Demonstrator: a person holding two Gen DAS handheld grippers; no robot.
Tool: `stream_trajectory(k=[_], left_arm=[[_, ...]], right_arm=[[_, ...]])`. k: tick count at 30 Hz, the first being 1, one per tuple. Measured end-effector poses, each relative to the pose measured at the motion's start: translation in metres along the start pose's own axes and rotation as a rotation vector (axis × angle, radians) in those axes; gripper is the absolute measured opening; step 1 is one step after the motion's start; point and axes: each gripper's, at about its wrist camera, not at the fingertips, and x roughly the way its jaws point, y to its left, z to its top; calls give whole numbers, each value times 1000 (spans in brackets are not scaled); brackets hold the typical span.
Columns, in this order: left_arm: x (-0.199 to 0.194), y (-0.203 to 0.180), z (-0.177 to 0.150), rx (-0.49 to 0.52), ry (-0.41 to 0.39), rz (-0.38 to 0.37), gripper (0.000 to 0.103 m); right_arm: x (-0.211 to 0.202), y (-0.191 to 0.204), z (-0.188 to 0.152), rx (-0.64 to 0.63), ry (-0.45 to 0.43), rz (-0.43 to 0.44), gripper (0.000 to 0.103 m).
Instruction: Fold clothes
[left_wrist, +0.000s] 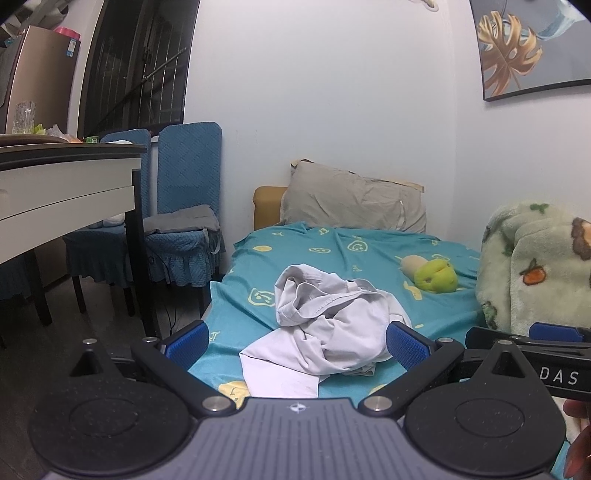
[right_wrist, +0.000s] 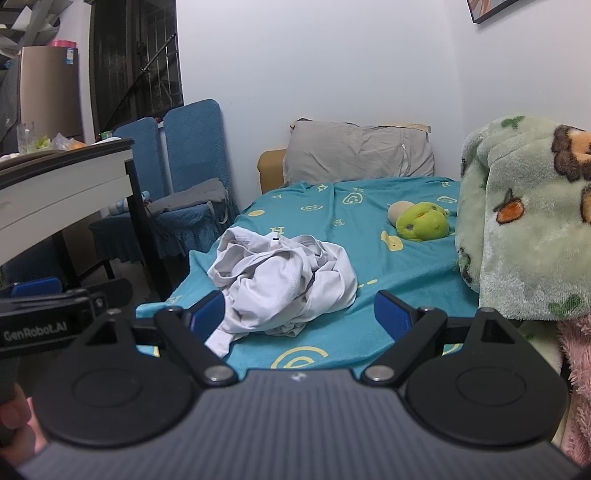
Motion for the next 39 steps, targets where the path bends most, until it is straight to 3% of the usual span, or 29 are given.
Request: stream_trajectory(k=[14, 22, 30, 35, 39], left_arm=[[2, -1, 9, -2, 13, -2, 103], [-6, -5, 9, 13, -19, 19, 103], [-12, -12, 31, 61, -49, 27, 103], [-18, -27, 57, 131, -99, -24, 103], [0, -27, 68, 128, -49, -27, 103]], right_arm=[[-1, -2, 4, 7, -9, -5, 89], [-9, -7, 5, 33, -62, -39, 89], [-17, -19, 10, 58, -160, -156, 89], [-15, -30, 13, 91, -153, -137, 89], [-8, -32, 20, 62, -119, -129, 88]])
